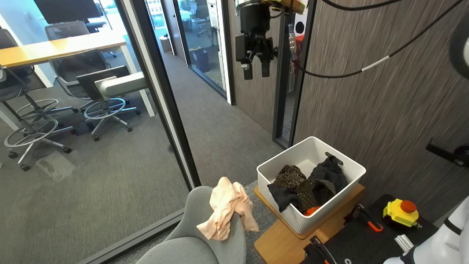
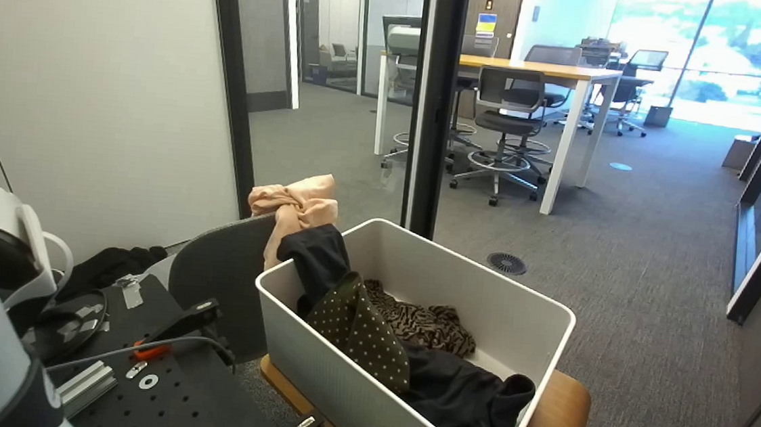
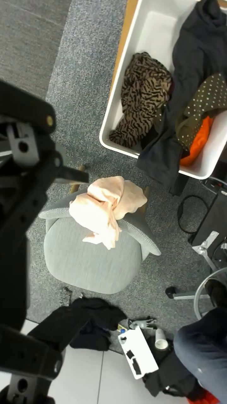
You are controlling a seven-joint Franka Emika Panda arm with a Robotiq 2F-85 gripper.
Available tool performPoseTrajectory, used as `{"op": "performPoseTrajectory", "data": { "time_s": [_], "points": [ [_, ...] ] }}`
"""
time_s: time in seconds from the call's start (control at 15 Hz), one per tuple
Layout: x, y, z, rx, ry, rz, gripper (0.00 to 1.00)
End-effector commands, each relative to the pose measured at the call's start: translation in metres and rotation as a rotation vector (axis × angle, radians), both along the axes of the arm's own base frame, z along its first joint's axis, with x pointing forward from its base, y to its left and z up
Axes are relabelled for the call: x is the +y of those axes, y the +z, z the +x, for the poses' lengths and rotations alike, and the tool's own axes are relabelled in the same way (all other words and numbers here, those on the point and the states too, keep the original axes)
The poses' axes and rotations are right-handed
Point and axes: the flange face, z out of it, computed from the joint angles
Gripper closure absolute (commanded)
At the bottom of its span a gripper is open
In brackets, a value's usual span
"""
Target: Remove the shirt from the white bin and hang it on the chair
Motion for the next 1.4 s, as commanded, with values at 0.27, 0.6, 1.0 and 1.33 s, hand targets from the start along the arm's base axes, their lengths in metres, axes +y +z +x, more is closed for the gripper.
{"op": "performPoseTrajectory", "data": {
  "time_s": [0.27, 0.6, 1.0, 1.33],
  "points": [
    [0.000, -0.009, -0.070, -0.112, -0.223, -0.047, 0.00],
    [0.003, -0.032, -0.127, -0.130, -0.272, -0.041, 0.00],
    [0.001, -0.088, -0.212, -0.116, -0.327, -0.144, 0.00],
    [0.025, -0.143, -0.297, -0.125, -0.290, -0.241, 0.00]
  ]
}}
